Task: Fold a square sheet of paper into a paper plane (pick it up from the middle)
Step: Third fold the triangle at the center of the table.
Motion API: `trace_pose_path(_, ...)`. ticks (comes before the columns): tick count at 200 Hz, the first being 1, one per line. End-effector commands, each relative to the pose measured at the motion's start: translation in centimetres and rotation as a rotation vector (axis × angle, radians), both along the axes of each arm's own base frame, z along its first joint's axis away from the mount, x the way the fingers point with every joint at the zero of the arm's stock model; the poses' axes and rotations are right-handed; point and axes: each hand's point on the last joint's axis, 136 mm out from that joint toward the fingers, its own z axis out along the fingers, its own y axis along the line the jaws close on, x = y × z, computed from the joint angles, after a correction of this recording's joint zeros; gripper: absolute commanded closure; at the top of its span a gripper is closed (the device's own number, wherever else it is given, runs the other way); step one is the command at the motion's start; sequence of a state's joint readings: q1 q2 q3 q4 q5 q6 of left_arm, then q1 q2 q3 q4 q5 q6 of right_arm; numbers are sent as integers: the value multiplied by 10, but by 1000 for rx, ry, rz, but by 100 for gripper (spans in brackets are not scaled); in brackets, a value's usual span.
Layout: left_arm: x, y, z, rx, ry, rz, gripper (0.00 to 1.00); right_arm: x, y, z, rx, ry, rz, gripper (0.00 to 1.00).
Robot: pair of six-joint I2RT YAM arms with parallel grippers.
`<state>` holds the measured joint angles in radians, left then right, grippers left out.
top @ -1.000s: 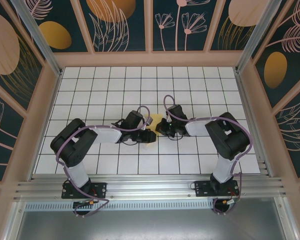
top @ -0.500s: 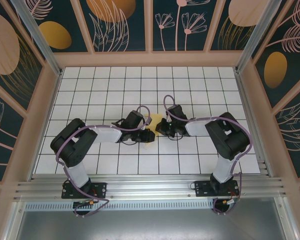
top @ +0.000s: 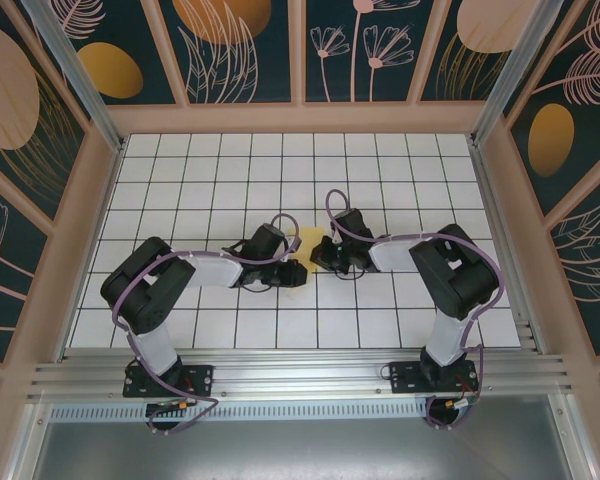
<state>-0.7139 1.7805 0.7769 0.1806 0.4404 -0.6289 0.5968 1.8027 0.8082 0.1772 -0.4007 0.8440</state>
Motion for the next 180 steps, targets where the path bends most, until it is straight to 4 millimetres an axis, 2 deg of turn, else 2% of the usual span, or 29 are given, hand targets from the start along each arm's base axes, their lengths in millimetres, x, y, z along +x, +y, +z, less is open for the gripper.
trace_pose_path(1, -26, 24, -28, 93, 86, -14, 79, -22, -31, -52, -194, 116, -39, 95)
trace_pose_path(65, -35, 32, -20, 106, 84, -32, 78, -25, -34, -56, -214, 128, -44, 95)
trace_pose_path(132, -55, 42, -29, 138, 139, -84, 78, -25, -35, -57, -220, 132, -48, 95)
trace_pose_path(138, -54, 42, -22, 129, 119, -83, 77, -25, -35, -57, -221, 132, -48, 95)
trace_pose_path(180, -52, 46, -14, 146, 100, -70, 77, -26, -37, -58, -231, 137, -51, 95)
